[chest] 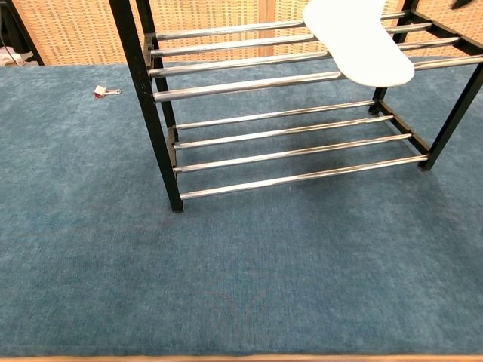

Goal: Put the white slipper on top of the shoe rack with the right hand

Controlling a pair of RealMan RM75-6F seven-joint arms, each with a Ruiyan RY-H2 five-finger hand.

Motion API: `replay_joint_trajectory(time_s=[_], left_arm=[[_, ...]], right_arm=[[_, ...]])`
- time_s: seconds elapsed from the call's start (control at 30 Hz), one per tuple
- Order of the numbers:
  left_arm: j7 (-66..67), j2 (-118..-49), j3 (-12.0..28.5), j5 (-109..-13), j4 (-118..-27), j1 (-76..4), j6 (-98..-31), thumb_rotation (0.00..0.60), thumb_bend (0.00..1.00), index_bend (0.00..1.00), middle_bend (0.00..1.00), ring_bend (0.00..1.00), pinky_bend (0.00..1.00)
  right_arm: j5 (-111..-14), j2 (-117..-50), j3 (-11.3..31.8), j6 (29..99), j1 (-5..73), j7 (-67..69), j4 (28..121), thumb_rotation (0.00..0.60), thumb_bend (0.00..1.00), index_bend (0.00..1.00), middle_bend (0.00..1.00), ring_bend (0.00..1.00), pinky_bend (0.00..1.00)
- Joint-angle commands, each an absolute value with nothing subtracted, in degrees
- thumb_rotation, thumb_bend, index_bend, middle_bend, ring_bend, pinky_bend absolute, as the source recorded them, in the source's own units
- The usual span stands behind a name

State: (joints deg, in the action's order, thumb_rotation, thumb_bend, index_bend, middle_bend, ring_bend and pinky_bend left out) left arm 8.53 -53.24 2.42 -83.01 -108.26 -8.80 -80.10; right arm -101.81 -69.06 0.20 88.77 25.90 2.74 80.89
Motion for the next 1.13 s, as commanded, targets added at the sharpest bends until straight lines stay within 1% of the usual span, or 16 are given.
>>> replay_joint_trajectory(time_s=[0.03, 0.2, 0.4, 0.53, 0.6, 0.67, 0.73, 0.77, 0.83, 0.9, 0.93, 1.03, 1.13], left_arm=[[8.65, -53.28, 2.36, -83.12, -108.36, -8.75, -80.19, 0.6, 0.0, 0.0, 0.0, 0.0, 0.0], [8.9, -53.3, 2.25, -83.52, -108.52, -8.6, -80.53, 0.6, 0.0, 0.0, 0.0, 0.0, 0.0], [9.12, -53.14, 2.08, -84.31, -108.9, -8.33, -81.16, 0.6, 0.0, 0.0, 0.0, 0.0, 0.0], [8.82, -52.76, 1.75, -84.84, -109.45, -8.04, -81.4, 0.6, 0.0, 0.0, 0.0, 0.0, 0.0], [8.24, -52.0, 1.43, -84.73, -110.19, -7.78, -81.25, 0.6, 0.0, 0.0, 0.0, 0.0, 0.0], [8.23, -51.66, 1.36, -84.91, -110.47, -7.68, -81.37, 0.6, 0.0, 0.0, 0.0, 0.0, 0.0], [8.29, -51.53, 1.3, -85.3, -110.65, -7.58, -81.61, 0.6, 0.0, 0.0, 0.0, 0.0, 0.0], [8.57, -51.5, 1.26, -85.65, -110.62, -7.51, -81.85, 0.6, 0.0, 0.0, 0.0, 0.0, 0.0], [9.4, -51.59, 1.21, -86.46, -110.47, -7.37, -82.46, 0.6, 0.0, 0.0, 0.0, 0.0, 0.0], [10.04, -51.8, 1.13, -87.23, -110.38, -7.15, -83.13, 0.6, 0.0, 0.0, 0.0, 0.0, 0.0], [10.17, -51.82, 1.12, -87.41, -110.36, -7.1, -83.31, 0.6, 0.0, 0.0, 0.0, 0.0, 0.0], [10.65, -52.05, 1.02, -88.4, -110.3, -6.71, -84.31, 0.6, 0.0, 0.0, 0.0, 0.0, 0.0], [10.09, -51.93, 0.94, -89.31, -110.32, -6.23, -85.42, 0.6, 0.0, 0.0, 0.0, 0.0, 0.0]], right_arm=[[-104.57, -68.4, -2.02, 92.09, 23.6, 6.36, 75.29, 0.6, 0.26, 0.21, 0.19, 0.21, 0.29], [-104.72, -69.09, -3.36, 95.65, 20.68, 11.61, 67.7, 0.6, 0.26, 0.22, 0.21, 0.23, 0.29], [-100.51, -71.26, -3.42, 101.06, 14.27, 18.36, 57.43, 0.6, 0.26, 0.22, 0.2, 0.23, 0.28], [-95.74, -72.78, -2.59, 101.94, 9.77, 22.37, 52.85, 0.6, 0.26, 0.22, 0.15, 0.21, 0.23], [-91.6, -72.64, -1.91, 100.04, 7.05, 24.97, 52.46, 0.6, 0.25, 0.19, 0.12, 0.18, 0.18], [-89.6, -71.72, -1.55, 98.63, 5.84, 25.84, 54.04, 0.6, 0.18, 0.16, 0.07, 0.13, 0.13], [-88.23, -70.18, -1.45, 97.12, 5.01, 26.44, 56.86, 0.6, 0.03, 0.13, 0.01, 0.07, 0.06], [-87.89, -68.96, -1.6, 96.31, 4.69, 27.4, 59.08, 0.6, 0.01, 0.11, 0.0, 0.05, 0.04], [-87.38, -66.58, -1.77, 95.12, 4.26, 29.43, 63.5, 0.6, 0.0, 0.03, 0.0, 0.01, 0.0], [-87.23, -64.16, -1.81, 94.6, 3.98, 29.12, 67.96, 0.6, 0.0, 0.0, 0.0, 0.0, 0.0], [-87.09, -63.75, -1.62, 94.85, 3.87, 28.44, 69.02, 0.6, 0.0, 0.0, 0.0, 0.0, 0.0], [-86.25, -61.37, -1.09, 95.58, 3.16, 20.39, 76.94, 0.6, 0.0, 0.0, 0.0, 0.0, 0.0], [-86.88, -58.42, -1.76, 94.99, 2.89, 11.35, 89.25, 0.6, 0.0, 0.0, 0.0, 0.0, 0.0]])
